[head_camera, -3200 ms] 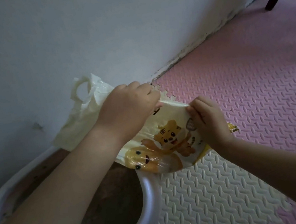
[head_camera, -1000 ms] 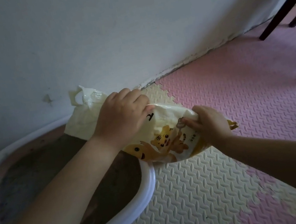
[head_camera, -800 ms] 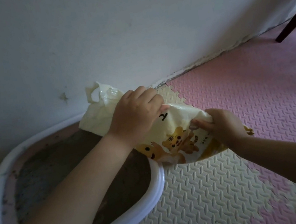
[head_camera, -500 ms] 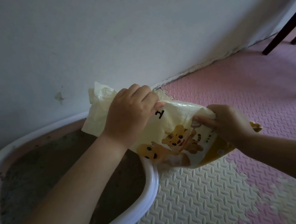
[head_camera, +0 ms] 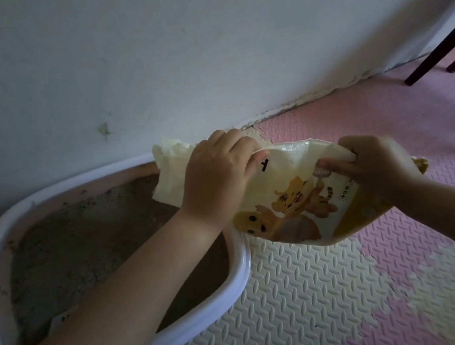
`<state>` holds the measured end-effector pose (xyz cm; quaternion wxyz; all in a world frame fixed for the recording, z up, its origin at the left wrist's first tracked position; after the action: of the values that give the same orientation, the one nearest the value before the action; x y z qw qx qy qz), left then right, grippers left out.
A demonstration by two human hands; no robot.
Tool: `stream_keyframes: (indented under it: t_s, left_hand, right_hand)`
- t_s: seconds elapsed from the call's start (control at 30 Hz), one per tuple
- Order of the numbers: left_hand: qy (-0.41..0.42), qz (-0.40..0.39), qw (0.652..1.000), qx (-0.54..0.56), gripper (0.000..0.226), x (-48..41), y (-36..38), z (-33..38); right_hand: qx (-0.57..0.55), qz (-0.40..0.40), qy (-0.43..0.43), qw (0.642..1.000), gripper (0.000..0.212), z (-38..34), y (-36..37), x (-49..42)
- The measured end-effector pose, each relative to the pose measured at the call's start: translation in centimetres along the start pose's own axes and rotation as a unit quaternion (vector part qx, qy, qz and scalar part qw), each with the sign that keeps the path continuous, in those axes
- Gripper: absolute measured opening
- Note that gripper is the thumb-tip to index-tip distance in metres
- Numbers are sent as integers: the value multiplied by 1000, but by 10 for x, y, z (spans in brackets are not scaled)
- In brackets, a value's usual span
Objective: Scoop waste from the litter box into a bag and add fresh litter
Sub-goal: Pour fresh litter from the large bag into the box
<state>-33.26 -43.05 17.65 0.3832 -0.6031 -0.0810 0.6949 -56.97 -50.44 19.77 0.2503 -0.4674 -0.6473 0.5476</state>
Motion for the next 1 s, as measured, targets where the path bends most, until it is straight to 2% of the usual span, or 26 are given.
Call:
stream_keyframes:
  t_s: [0.2,0.4,0.57,0.9,1.0]
  left_hand:
    - [-99,-10,994,52,19,12,5,1]
    - [-163,-24,983,75,19,21,10,-4]
    - [-228,-28,964,138,23,30,18,-7]
    - [-295,-55,925,231,18,42,30,-24]
    - [-282,-60,934,212,18,41,30,-29]
  right_hand:
    - [20,-6,-41,999,30,0,7,-5]
    - [25,-14,-63,998,32,-5,11,-12]
    - [29,-17,-69,997,40,-8,16,-15]
    - [47,-16,-81,996,46,-17,18,-16]
    - [49,-15,-85,995,40,-19,19,-15]
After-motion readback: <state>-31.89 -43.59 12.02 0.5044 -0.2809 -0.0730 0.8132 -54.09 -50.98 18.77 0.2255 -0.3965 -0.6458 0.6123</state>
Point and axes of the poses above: each hand's wrist, its own x-axis away from the middle knuckle, its own y-axis out of the palm, z = x × y, the point moved 2 cm from there along -x, towards the middle knuckle, and after that the axes turned 4 degrees about z, right-handed, at the moved point
